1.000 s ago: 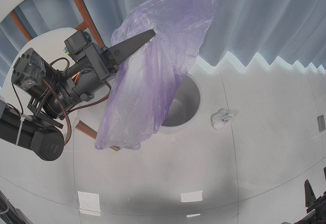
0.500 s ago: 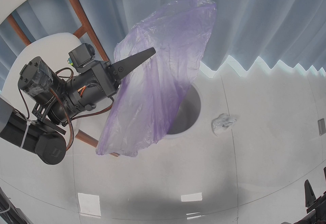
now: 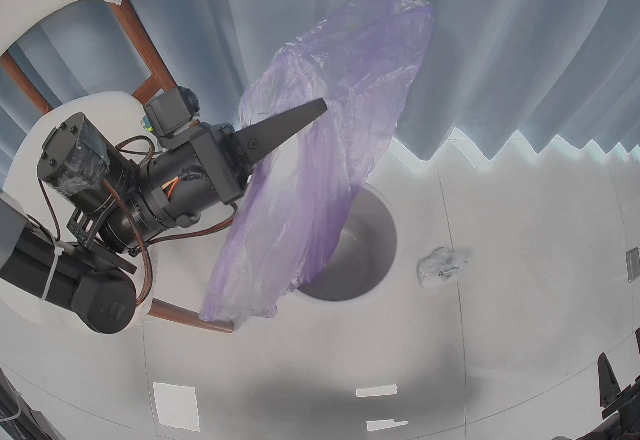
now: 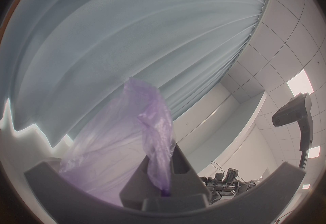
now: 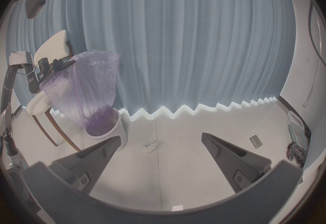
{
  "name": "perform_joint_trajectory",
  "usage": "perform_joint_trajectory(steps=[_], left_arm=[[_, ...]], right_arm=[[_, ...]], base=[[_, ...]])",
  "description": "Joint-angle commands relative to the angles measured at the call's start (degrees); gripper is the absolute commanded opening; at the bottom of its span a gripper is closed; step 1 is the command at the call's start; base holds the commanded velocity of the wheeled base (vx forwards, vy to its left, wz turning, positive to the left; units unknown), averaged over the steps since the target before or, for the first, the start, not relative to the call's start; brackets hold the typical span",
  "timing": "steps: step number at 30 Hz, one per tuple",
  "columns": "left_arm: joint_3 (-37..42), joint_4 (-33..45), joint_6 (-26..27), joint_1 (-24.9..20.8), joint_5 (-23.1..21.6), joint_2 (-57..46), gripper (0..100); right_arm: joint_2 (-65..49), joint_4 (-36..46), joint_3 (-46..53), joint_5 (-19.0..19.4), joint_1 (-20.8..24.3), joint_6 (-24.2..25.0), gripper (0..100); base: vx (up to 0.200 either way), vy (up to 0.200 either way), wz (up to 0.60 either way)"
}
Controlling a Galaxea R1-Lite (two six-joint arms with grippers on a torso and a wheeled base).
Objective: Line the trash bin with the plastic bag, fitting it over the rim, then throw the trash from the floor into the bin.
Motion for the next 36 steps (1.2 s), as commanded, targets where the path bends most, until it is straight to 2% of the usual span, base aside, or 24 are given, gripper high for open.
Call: perform_joint_trajectory(steps=[1,11,18,27,31,36], left_arm=[[0.97,0.1,0.21,-0.11,-0.08,0.8,0],[2.64,0.01,6.28,0.33,-0.08,6.52,0],[5.28,0.1,6.54,0.33,-0.16,6.87,0],[10.99,0.1,7.07,-2.83,-0.95,3.0,0],[9.15,0.1,7.16,-0.9,-1.13,5.02,0],[6.86,0.19,10.23,1.04,-1.22,7.13,0]], right_arm=[[-1.01,-0.02,1.01,0.04,0.0,-0.05,100],[-1.01,-0.02,1.01,0.04,0.0,-0.05,100],[-1.01,-0.02,1.01,0.04,0.0,0.04,100],[-1.01,-0.02,1.01,0.04,0.0,-0.05,100],[-1.01,-0.02,1.01,0.04,0.0,0.04,100],[-1.01,-0.02,1.01,0.04,0.0,0.04,100]], base=[[0.0,0.0,0.0],[0.0,0.0,0.0],[0.0,0.0,0.0],[0.0,0.0,0.0],[0.0,0.0,0.0],[0.0,0.0,0.0]])
